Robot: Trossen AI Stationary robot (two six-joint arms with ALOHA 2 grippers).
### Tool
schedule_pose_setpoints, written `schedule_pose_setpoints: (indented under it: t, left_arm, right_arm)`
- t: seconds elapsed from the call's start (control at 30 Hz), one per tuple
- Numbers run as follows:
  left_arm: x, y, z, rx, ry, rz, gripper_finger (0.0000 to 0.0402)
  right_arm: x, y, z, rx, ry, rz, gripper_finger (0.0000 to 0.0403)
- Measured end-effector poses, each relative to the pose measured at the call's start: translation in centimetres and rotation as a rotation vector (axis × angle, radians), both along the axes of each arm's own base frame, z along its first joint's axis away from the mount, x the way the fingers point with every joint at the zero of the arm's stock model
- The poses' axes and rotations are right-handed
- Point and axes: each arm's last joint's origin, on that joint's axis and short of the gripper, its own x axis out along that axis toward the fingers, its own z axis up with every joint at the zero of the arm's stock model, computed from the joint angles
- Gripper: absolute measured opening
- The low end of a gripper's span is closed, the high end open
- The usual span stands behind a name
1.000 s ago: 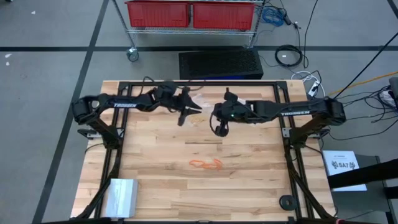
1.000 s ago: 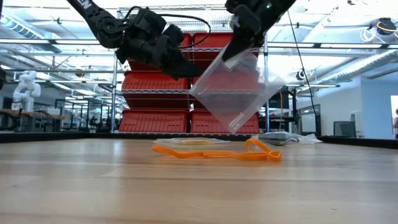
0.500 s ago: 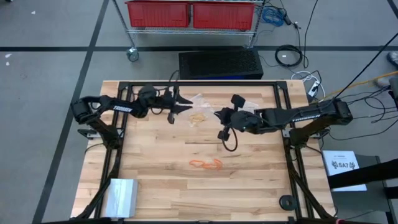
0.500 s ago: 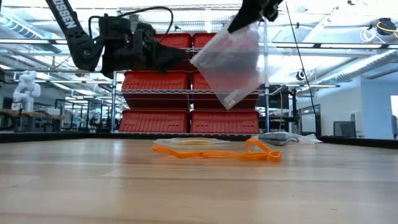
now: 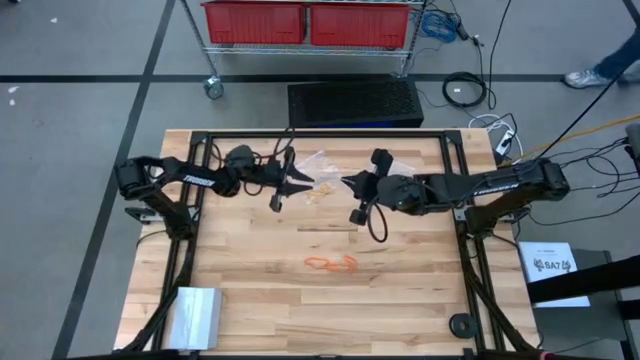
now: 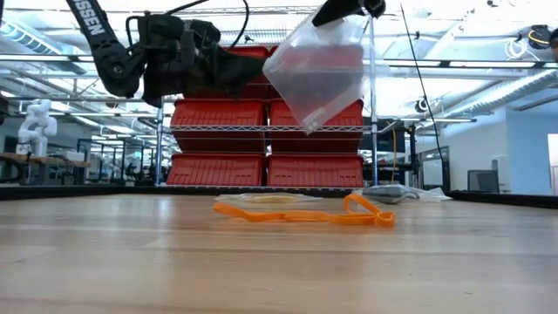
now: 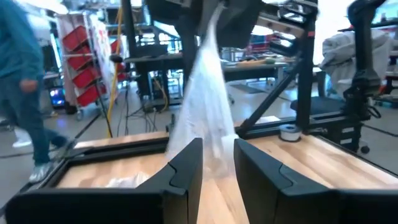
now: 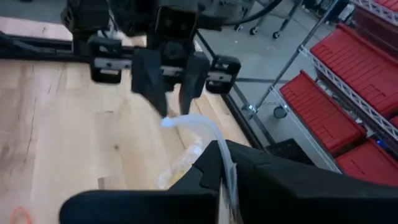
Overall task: Sort rubber bands
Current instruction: Open the bottom zip bag
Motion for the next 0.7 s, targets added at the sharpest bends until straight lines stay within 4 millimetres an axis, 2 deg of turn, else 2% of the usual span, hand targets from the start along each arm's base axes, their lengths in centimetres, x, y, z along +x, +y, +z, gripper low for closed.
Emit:
schedule_pose_setpoints:
  t: [0.27,0.5,0.7]
  left_arm:
    - [0.28,-0.3,0.17,0.073,-0.039,0.09,0.0099]
    - [0.45,-0.8,0.44,0.106,-0.071,0.087,0.0098]
    - [0.48,-0.69,0.47,0.101,-0.071,0.115,0.0082]
  right_arm:
    - [-0.3,-0.06,0.84,-0.018,-0.041,0.01,0.0]
    - [-0.27,-0.07,0.84,-0.015,-0.046,0.009,0.0]
    - [-0.23,-0.06,0.93,-0.014,-0.057,0.009,0.0]
